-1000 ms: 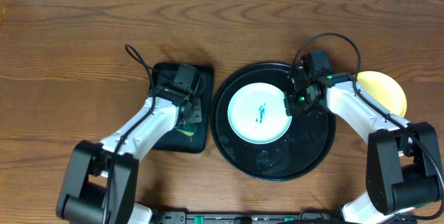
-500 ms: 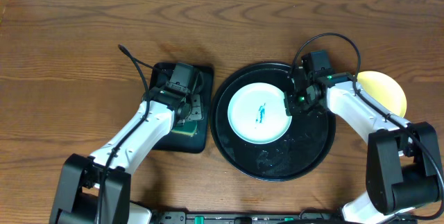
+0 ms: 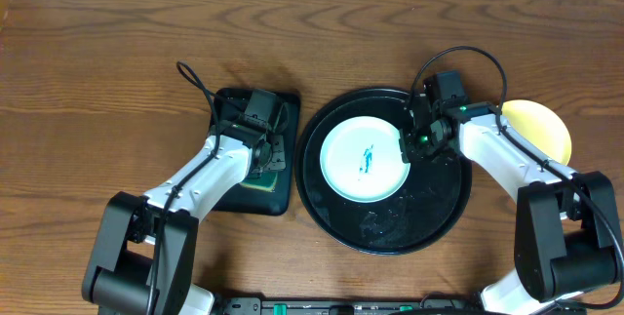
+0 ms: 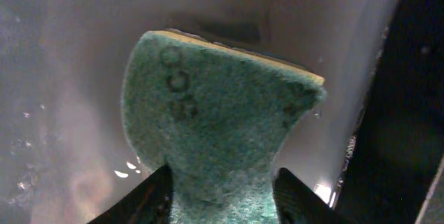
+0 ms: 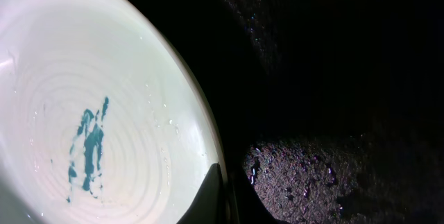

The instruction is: Clean dirty plates on tray and stack at the side

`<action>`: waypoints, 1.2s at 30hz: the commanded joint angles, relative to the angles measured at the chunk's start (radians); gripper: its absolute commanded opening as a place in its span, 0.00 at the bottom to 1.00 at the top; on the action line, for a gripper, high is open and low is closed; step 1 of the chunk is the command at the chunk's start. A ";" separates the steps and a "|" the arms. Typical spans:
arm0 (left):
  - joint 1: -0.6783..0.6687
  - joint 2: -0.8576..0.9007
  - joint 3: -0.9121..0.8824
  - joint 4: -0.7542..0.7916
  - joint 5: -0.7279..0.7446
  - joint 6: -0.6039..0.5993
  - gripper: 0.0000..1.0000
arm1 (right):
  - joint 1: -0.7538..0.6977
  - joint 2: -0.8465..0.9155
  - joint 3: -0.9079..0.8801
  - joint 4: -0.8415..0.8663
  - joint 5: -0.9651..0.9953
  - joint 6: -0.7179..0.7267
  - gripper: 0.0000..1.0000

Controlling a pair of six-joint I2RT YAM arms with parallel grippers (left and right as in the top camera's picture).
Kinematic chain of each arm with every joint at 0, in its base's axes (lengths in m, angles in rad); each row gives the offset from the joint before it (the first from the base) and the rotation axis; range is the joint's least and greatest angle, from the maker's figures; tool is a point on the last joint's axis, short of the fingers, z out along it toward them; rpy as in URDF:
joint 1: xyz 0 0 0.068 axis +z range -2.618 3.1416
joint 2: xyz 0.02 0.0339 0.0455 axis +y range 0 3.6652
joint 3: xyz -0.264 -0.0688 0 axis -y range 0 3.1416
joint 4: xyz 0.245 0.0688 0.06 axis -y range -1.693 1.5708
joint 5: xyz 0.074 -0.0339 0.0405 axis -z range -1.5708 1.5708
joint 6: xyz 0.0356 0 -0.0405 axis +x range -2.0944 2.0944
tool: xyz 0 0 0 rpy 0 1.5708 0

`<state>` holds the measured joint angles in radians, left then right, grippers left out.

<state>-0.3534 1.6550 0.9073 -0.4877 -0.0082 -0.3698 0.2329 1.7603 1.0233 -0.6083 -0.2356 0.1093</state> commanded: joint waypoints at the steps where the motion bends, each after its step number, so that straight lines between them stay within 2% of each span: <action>1: 0.003 0.017 -0.015 0.000 -0.003 -0.005 0.45 | 0.006 0.003 -0.006 0.002 0.003 -0.014 0.01; 2: 0.003 0.017 -0.015 -0.001 -0.003 -0.005 0.45 | 0.005 0.003 -0.006 0.001 0.003 -0.014 0.01; 4: 0.003 0.013 -0.011 -0.009 -0.003 -0.005 0.55 | 0.006 0.003 -0.006 -0.001 0.003 -0.014 0.01; 11: 0.005 -0.055 0.011 -0.045 -0.004 -0.005 0.61 | 0.005 0.003 -0.006 -0.002 0.003 -0.014 0.01; 33: 0.005 -0.014 -0.008 -0.045 -0.041 -0.040 0.54 | 0.006 0.003 -0.006 -0.001 0.003 -0.014 0.01; 36: 0.005 0.008 -0.008 -0.040 -0.041 -0.040 0.49 | 0.006 0.003 -0.006 -0.001 0.004 -0.014 0.01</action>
<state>-0.3534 1.6306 0.9073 -0.5293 -0.0303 -0.3973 0.2329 1.7603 1.0233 -0.6090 -0.2352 0.1093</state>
